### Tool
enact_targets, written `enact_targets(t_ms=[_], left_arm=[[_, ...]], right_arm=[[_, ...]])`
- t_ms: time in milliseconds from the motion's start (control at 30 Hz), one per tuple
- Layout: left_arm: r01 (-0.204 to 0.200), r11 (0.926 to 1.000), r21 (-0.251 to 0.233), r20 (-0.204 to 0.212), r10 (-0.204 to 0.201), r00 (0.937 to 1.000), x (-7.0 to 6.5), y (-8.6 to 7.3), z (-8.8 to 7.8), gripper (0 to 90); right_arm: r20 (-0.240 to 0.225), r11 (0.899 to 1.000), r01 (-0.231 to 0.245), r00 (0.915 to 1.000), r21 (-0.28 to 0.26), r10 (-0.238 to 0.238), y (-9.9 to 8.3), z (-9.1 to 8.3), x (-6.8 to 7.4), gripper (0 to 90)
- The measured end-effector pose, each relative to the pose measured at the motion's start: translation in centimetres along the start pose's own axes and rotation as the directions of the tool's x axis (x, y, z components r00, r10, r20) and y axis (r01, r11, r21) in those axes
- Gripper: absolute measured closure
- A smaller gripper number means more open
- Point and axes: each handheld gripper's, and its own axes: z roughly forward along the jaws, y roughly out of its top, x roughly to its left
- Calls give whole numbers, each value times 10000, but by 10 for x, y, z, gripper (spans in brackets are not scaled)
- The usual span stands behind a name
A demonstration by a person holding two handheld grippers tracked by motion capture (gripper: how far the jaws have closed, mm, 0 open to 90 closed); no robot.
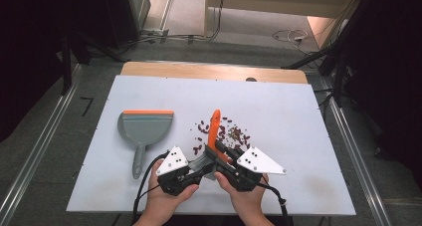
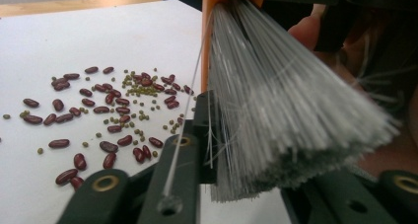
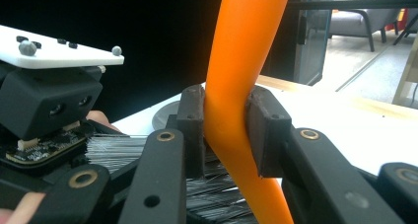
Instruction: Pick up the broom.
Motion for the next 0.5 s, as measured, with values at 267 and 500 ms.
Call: enact_targets(t_ms=[267, 500], left_arm=[[-248, 9996, 109, 256, 245, 9994, 3, 1, -4, 861], [-682, 9973, 258, 1011, 653, 9927, 7, 2, -8, 865]], right_arm=[[-556, 9999, 19, 9985, 108, -13, 0, 2, -5, 670], [-1922, 9987, -333, 9805, 392, 402, 4, -1, -25, 507]])
